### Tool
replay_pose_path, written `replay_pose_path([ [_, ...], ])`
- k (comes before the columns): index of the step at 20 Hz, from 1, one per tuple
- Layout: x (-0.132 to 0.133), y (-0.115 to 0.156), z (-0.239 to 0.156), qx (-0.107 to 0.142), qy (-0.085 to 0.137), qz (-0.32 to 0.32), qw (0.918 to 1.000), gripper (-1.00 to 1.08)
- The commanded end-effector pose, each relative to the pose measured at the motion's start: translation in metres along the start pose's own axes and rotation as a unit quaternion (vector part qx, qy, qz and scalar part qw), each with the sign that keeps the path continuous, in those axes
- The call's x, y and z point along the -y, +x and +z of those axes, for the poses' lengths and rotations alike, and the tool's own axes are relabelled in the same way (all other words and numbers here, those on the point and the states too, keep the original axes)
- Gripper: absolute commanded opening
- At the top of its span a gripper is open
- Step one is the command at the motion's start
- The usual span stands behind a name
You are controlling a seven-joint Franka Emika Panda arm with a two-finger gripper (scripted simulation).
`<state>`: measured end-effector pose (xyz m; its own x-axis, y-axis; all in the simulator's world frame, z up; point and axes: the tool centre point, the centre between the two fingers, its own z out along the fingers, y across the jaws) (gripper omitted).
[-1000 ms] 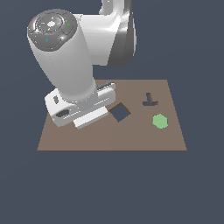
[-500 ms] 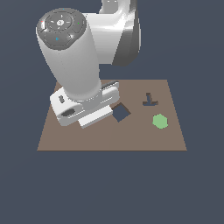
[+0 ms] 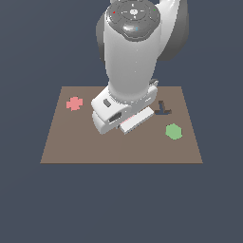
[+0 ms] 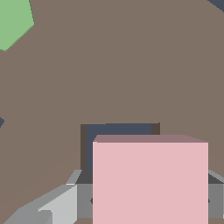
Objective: Insert a designated object into the corresponding slot on a board.
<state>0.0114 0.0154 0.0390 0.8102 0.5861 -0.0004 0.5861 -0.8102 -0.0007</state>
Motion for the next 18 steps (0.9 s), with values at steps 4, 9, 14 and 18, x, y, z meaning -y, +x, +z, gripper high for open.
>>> replay_pose_path([
  [4, 0.0105, 0.0045, -0.0010, 0.000, 0.000, -0.008, 1.0000, -1.00],
  [9, 0.0130, 0.0058, 0.0078, 0.000, 0.000, -0.009, 1.0000, -1.00],
  [14, 0.0131, 0.0058, 0.0083, 0.000, 0.000, -0.009, 1.0000, 1.00],
  [18, 0.0131, 0.0058, 0.0083, 0.000, 0.000, -0.009, 1.0000, 1.00],
])
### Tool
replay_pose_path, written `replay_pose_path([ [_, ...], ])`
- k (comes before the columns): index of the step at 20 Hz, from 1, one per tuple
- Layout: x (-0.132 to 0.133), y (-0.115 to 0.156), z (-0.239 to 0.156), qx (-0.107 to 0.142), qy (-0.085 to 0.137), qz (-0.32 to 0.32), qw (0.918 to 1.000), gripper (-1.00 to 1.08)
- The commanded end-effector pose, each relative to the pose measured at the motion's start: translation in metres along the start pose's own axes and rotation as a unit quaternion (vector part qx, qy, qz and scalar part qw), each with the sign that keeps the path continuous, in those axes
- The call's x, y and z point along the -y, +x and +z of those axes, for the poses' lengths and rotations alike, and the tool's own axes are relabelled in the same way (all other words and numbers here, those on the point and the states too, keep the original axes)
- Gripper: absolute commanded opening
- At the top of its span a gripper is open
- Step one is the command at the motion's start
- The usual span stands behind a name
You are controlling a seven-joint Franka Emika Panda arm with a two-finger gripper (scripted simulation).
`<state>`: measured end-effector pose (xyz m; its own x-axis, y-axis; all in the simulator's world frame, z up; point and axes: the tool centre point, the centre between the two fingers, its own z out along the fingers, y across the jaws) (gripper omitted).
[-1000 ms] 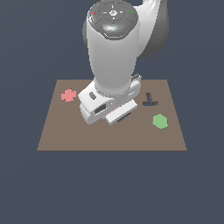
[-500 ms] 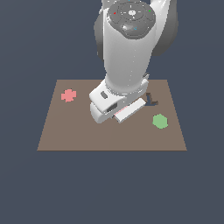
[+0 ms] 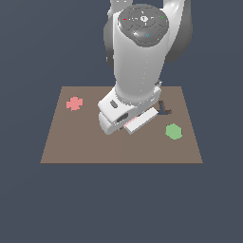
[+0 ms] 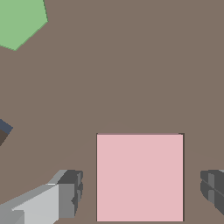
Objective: Insert a designated object into the corresponding slot on a board.
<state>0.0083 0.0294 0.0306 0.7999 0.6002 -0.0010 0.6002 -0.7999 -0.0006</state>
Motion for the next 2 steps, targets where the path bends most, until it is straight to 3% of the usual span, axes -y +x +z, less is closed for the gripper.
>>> replay_pose_path([
  [1, 0.0000, 0.0000, 0.0000, 0.000, 0.000, 0.000, 1.0000, 1.00],
  [2, 0.0000, 0.0000, 0.0000, 0.000, 0.000, 0.000, 1.0000, 1.00],
])
